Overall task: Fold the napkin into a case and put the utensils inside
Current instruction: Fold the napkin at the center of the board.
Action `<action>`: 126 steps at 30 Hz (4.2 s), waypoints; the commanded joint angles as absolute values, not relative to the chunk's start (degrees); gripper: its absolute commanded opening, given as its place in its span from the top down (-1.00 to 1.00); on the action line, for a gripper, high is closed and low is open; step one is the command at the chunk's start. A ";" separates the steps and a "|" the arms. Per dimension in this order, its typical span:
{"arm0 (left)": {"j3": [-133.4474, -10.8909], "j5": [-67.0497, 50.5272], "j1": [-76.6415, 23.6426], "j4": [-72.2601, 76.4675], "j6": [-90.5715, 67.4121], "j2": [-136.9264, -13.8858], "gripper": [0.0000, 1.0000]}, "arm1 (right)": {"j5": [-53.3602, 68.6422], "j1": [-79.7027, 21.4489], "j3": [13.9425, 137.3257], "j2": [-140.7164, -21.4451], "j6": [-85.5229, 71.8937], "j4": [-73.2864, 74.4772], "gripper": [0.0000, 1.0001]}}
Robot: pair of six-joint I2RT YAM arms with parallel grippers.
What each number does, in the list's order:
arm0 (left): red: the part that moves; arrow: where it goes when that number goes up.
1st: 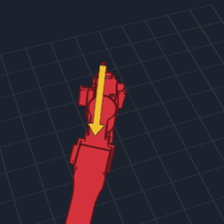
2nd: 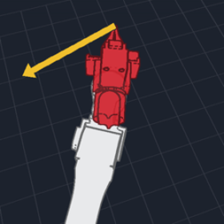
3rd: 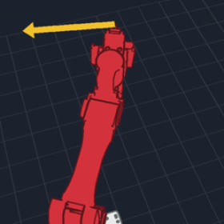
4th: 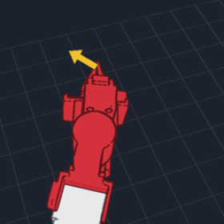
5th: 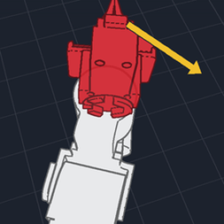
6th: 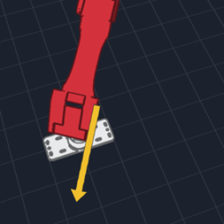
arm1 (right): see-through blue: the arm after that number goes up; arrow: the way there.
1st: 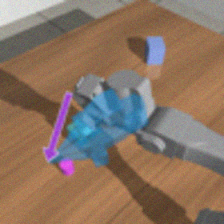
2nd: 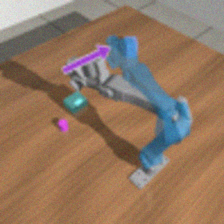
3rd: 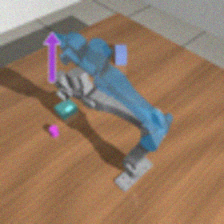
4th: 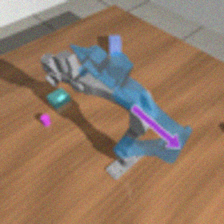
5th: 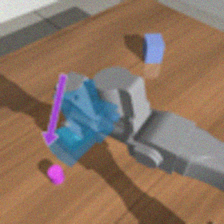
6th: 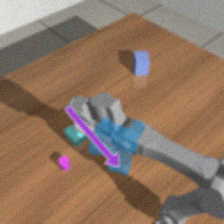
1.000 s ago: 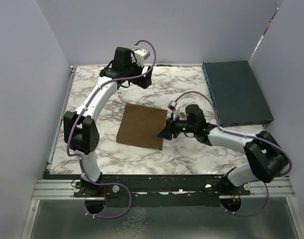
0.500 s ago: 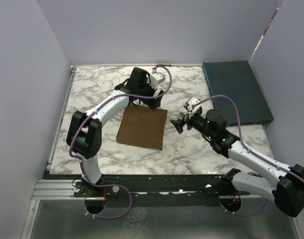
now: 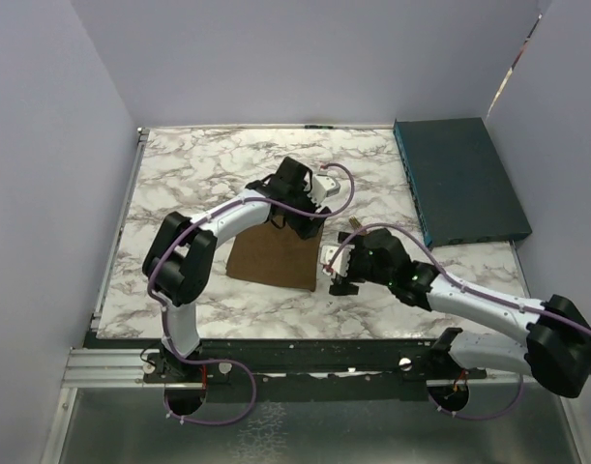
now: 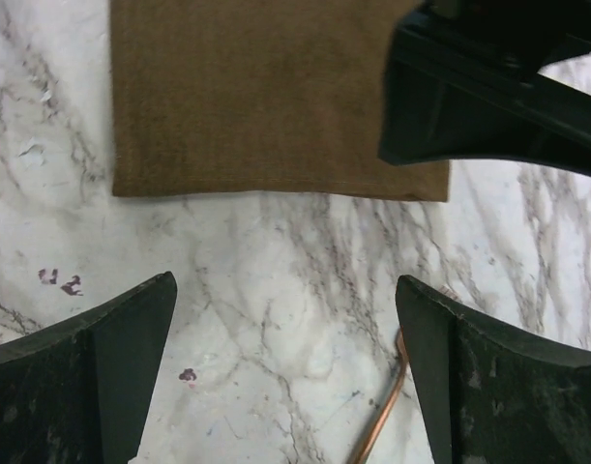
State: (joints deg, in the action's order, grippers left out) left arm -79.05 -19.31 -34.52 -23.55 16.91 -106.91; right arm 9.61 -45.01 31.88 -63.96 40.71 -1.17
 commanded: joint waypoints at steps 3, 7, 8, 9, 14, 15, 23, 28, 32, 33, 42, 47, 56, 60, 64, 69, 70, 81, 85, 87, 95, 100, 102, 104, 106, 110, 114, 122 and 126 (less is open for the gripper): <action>-79.67 -15.72 -34.78 -26.63 18.35 -112.47 -0.36 | 6.45 -49.17 30.13 -71.94 49.46 -6.64 -1.00; -81.43 -13.94 -35.05 -27.99 18.26 -115.70 -0.27 | 5.19 -51.33 29.36 -75.96 53.24 -10.81 -1.00; -81.67 -13.59 -35.11 -28.16 18.17 -116.32 -0.26 | 4.78 -51.90 29.03 -76.80 54.32 -11.92 -1.00; -81.92 -13.35 -35.22 -28.27 18.07 -116.82 -0.25 | 4.45 -52.52 28.74 -77.65 55.27 -12.77 -1.00; -82.76 -12.34 -35.33 -28.98 18.07 -118.59 -0.24 | 1.86 -55.74 26.81 -81.70 60.55 -18.57 -1.00; -82.91 -12.08 -35.33 -29.20 18.03 -118.86 -0.23 | 1.58 -56.29 26.59 -82.50 61.38 -19.41 -1.00; -83.32 -10.69 -35.34 -30.64 18.07 -119.79 -0.18 | 1.29 -58.49 27.08 -89.14 63.70 -24.69 -0.88; -83.48 -10.07 -35.33 -30.84 17.69 -119.79 -0.15 | 2.66 -59.29 26.47 -91.49 61.19 -27.08 -0.70; -83.67 -10.11 -35.32 -30.97 17.59 -120.01 -0.13 | 2.10 -59.85 27.22 -92.76 58.89 -27.34 -0.41; -83.63 -10.02 -35.33 -31.01 17.67 -120.05 -0.13 | 1.99 -59.85 27.32 -92.77 58.18 -27.37 -0.32; -83.06 -9.55 -35.33 -31.19 18.28 -120.42 -0.03 | 0.30 -59.85 28.87 -91.30 52.09 -26.04 0.44; -83.32 -8.94 -35.33 -31.55 18.65 -120.67 -0.01 | 2.01 -59.85 30.07 -90.32 48.34 -26.07 0.76; -82.93 -7.89 -35.33 -32.05 19.55 -121.20 0.04 | 5.71 -58.87 30.82 -88.06 40.72 -28.33 0.98; -82.58 -7.52 -35.33 -32.25 19.94 -121.30 0.05 | 7.96 -57.26 31.63 -87.78 37.27 -28.54 0.98; -81.74 -7.43 -35.33 -32.43 20.44 -121.27 0.07 | 11.55 -54.17 33.05 -88.28 33.16 -27.41 0.98; -80.94 -7.74 -35.33 -32.85 20.73 -121.06 0.09 | 14.77 -50.50 34.87 -89.63 27.47 -27.98 0.98; -80.76 -7.75 -35.33 -32.87 20.80 -121.00 0.09 | 15.76 -49.59 35.29 -89.88 26.36 -27.99 0.98; -80.42 -7.50 -35.33 -33.55 21.18 -120.76 0.11 | 20.13 -43.50 35.76 -92.11 12.91 -27.65 0.98; -80.56 -7.81 -35.29 -33.88 21.27 -121.12 0.12 | 17.37 -42.37 35.42 -92.48 6.20 -27.82 0.98; -80.67 -8.02 -35.32 -34.08 21.40 -121.24 0.13 | 15.82 -41.68 34.99 -92.81 2.52 -28.62 0.98; -81.23 -8.00 -35.33 -34.95 21.87 -121.95 0.14 | 12.51 -38.77 30.36 -92.59 -11.43 -34.23 0.98; -81.71 -8.22 -35.25 -35.50 21.84 -122.34 0.15 | 11.49 -37.68 28.32 -92.34 -16.03 -35.41 0.98; -82.18 -8.57 -35.20 -35.74 21.72 -122.57 0.15 | 11.45 -37.35 28.61 -93.09 -17.50 -34.64 0.98; -82.71 -9.05 -35.03 -36.21 21.47 -122.89 0.15 | 11.12 -36.70 29.49 -94.21 -19.10 -32.80 0.98; -83.17 -9.19 -34.85 -36.65 21.36 -123.24 0.15 | 11.88 -36.16 30.30 -94.81 -19.74 -32.08 0.98; -84.99 -9.86 -34.36 -37.58 20.88 -123.33 0.06 | 12.81 -36.10 32.10 -94.91 -19.12 -31.20 0.98; -88.68 -10.38 -33.03 -39.14 19.95 -122.31 -0.23 | 13.92 -36.04 33.08 -95.66 -18.23 -30.06 0.98; -99.61 -14.90 -28.50 -45.92 19.74 -119.30 -0.63 | 15.91 -36.04 34.62 -96.22 -17.11 -27.54 0.98; -102.51 -15.98 -25.96 -50.47 24.19 -116.37 -0.77 | 16.72 -36.04 36.13 -96.04 -16.37 -25.88 0.91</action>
State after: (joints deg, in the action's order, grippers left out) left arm -99.46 -12.86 -28.16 -43.57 20.23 -120.22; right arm 14.96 -36.34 33.95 -95.15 -17.85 -29.43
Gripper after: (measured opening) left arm 0.864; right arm 0.019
